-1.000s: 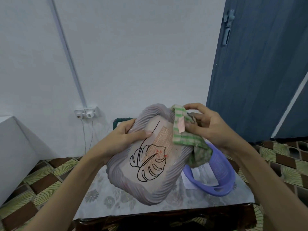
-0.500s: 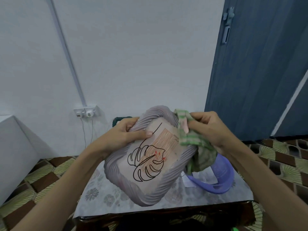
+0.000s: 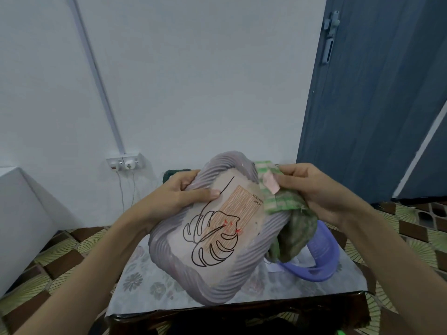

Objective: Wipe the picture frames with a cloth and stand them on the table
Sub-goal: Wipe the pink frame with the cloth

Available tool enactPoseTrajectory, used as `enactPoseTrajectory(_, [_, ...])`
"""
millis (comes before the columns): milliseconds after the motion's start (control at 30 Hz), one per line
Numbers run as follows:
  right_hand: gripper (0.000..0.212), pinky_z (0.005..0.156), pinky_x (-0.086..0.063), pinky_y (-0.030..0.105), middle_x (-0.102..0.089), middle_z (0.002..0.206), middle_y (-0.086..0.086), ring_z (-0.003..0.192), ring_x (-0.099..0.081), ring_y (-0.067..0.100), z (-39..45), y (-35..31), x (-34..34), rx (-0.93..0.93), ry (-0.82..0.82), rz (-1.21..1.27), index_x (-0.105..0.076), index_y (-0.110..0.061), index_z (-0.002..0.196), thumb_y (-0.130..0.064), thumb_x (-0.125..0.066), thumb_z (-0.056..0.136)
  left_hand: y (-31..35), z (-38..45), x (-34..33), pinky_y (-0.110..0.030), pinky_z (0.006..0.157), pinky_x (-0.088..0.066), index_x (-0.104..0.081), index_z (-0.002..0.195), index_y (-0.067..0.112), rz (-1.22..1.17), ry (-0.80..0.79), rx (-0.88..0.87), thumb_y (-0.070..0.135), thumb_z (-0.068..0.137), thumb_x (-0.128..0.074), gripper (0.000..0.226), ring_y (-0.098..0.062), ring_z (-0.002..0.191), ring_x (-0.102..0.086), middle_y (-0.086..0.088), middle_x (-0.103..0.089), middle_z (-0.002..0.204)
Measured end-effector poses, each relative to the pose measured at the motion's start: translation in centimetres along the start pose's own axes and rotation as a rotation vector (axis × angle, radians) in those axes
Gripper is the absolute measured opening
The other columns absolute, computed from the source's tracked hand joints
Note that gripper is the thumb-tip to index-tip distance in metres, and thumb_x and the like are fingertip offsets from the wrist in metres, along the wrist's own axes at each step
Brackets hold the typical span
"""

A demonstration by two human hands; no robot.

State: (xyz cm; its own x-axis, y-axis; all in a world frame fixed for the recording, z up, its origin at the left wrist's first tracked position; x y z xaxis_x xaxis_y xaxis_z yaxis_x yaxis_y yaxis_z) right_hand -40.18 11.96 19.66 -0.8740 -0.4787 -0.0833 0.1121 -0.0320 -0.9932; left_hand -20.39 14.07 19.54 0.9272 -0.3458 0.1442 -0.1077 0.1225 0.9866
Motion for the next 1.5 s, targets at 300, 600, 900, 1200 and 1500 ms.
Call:
enactPoseTrajectory(300, [0.033, 0.064, -0.038, 0.034, -0.058, 0.080, 0.037, 0.072, -0.049, 0.021, -0.6, -1.6, -1.2, 0.212, 0.101, -0.478, -0.063, 0.015, 0.091, -0.016, -0.063, 0.081, 0.2, -0.3, 0.2, -0.025, 0.056, -0.056, -0.063, 0.096, -0.001, 0.043, 0.005, 0.008, 0.016, 0.072, -0.066, 0.030, -0.021, 0.065, -0.068, -0.015, -0.069, 0.080])
enactPoseTrajectory(600, [0.036, 0.057, -0.027, 0.031, -0.045, 0.059, 0.026, 0.064, -0.039, 0.020, -0.8, -1.3, -1.1, 0.295, 0.197, -0.435, -0.061, 0.019, 0.078, -0.017, -0.062, 0.084, 0.3, -0.5, -0.3, -0.022, 0.053, -0.054, -0.069, 0.086, 0.011, 0.039, -0.029, -0.001, 0.012, 0.072, -0.065, 0.014, -0.018, 0.062, -0.069, -0.010, -0.071, 0.075])
enactPoseTrajectory(900, [0.043, 0.047, -0.019, 0.023, -0.028, 0.056, 0.008, 0.054, -0.022, 0.020, -0.9, -2.0, -1.0, 0.314, 0.233, -0.526, -0.052, 0.023, 0.066, -0.013, -0.069, 0.082, 1.0, -0.5, -0.5, -0.025, 0.054, -0.055, -0.069, 0.084, 0.014, 0.113, -0.048, -0.010, 0.016, 0.072, -0.066, 0.012, -0.021, 0.064, -0.069, -0.012, -0.071, 0.078])
enactPoseTrajectory(1200, [0.040, 0.044, -0.023, 0.012, -0.027, 0.046, 0.002, 0.044, -0.025, 0.005, -1.2, -0.7, -1.2, 0.313, 0.242, -0.553, -0.042, 0.011, 0.050, -0.002, -0.065, 0.081, 0.6, -0.3, -0.7, -0.023, 0.054, -0.055, -0.064, 0.091, 0.004, 0.173, -0.043, 0.012, 0.011, 0.071, -0.076, 0.024, -0.018, 0.061, -0.068, -0.009, -0.071, 0.074])
enactPoseTrajectory(1500, [0.068, 0.067, -0.032, 0.034, -0.045, 0.078, 0.050, 0.061, -0.046, 0.032, -1.0, -0.1, -0.6, 0.286, 0.161, -0.397, -0.059, 0.022, 0.083, -0.043, -0.065, 0.063, 0.8, -0.5, -0.7, -0.022, 0.053, -0.054, -0.064, 0.088, 0.008, 0.143, -0.062, 0.003, 0.010, 0.075, -0.071, 0.015, -0.016, 0.061, -0.068, -0.006, -0.071, 0.073])
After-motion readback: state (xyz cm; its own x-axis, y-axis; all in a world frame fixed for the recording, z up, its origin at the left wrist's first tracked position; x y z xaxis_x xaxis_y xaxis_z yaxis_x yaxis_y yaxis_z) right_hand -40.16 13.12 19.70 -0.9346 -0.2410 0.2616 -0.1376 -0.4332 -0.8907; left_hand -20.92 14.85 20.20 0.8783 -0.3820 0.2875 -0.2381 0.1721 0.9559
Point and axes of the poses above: each hand's wrist, its own z-axis towards the middle knuckle, its own x-axis out of the back of the hand, y = z × x, the point moved 6 cm from there along z, towards the middle knuckle
